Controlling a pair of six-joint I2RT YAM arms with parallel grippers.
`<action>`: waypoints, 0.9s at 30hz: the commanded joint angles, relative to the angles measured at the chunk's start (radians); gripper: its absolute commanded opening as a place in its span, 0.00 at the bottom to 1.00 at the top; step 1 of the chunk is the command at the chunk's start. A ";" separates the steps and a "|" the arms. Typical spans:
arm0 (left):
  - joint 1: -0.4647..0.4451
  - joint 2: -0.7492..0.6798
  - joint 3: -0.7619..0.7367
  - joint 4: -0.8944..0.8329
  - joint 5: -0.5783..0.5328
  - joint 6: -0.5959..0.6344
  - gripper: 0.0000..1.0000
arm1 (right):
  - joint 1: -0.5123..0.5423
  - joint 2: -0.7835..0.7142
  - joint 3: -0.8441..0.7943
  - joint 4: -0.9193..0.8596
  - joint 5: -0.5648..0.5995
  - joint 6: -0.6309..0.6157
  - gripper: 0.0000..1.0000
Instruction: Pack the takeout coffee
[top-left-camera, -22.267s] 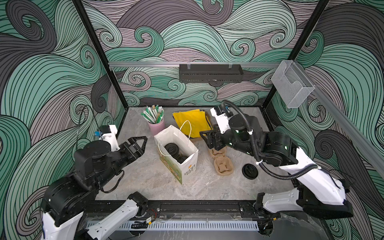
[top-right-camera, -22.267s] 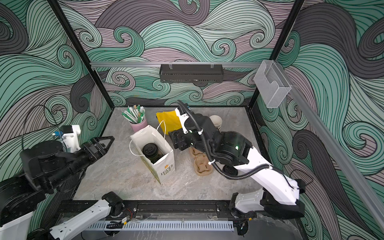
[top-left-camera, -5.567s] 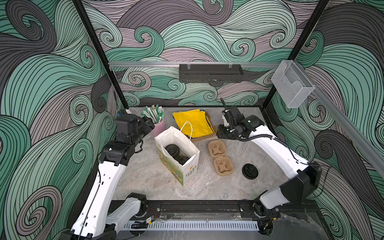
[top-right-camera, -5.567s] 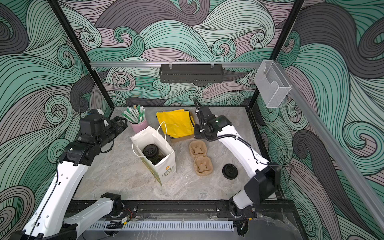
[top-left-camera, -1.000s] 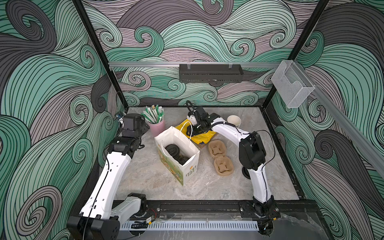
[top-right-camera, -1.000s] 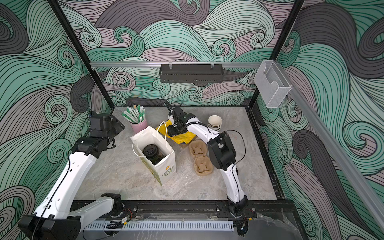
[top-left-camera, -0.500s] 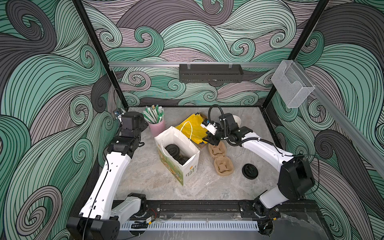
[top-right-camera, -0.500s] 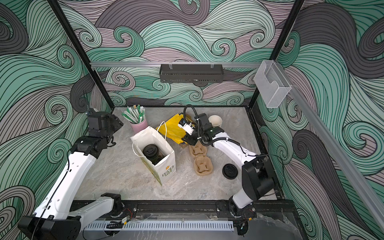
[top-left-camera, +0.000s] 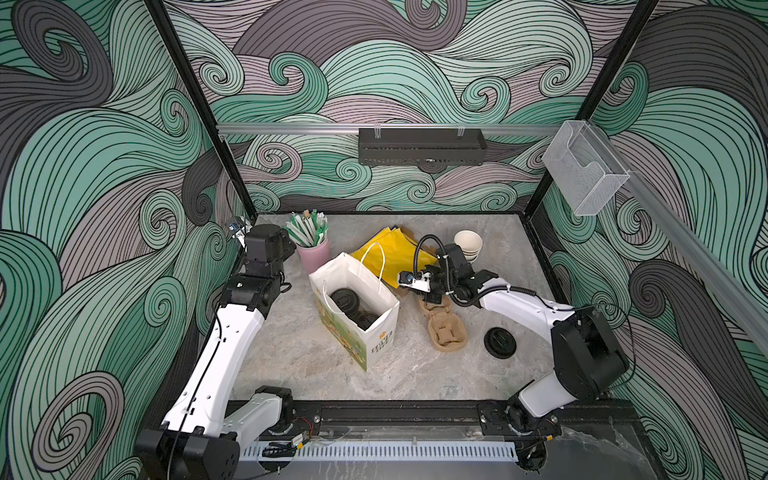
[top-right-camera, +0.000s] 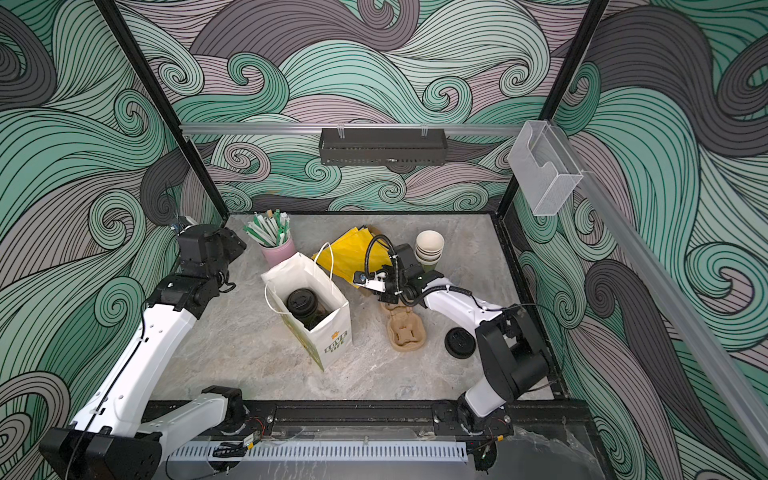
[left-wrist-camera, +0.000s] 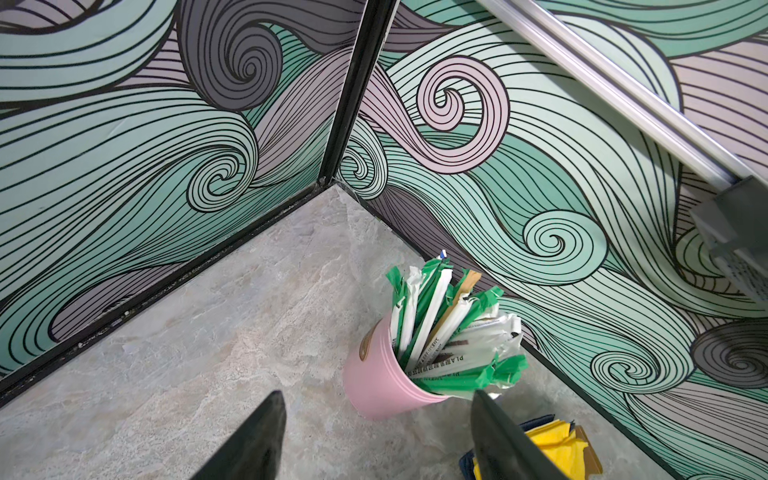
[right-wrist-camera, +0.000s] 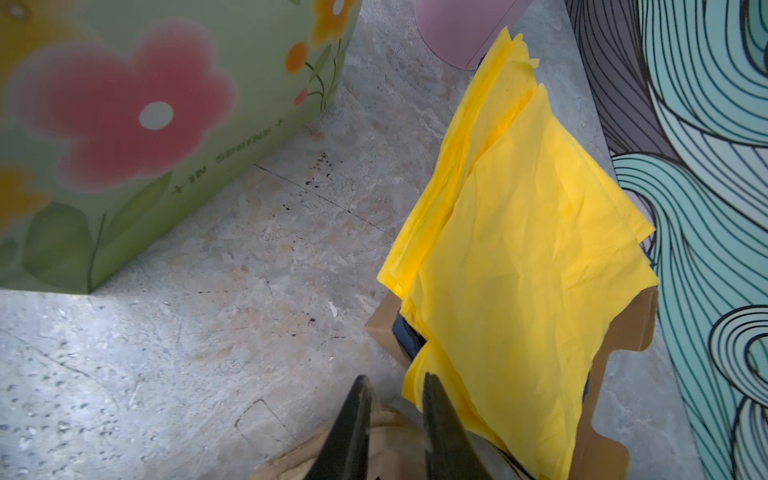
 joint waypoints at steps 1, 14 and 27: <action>0.006 -0.016 -0.008 0.045 -0.040 0.000 0.72 | -0.003 -0.010 -0.029 0.084 0.004 -0.033 0.22; 0.005 0.001 -0.056 0.098 -0.037 -0.062 0.72 | -0.032 0.066 0.018 0.094 0.014 -0.067 0.31; 0.006 0.022 -0.086 0.133 -0.042 -0.116 0.72 | -0.033 0.115 0.059 0.077 0.004 -0.084 0.33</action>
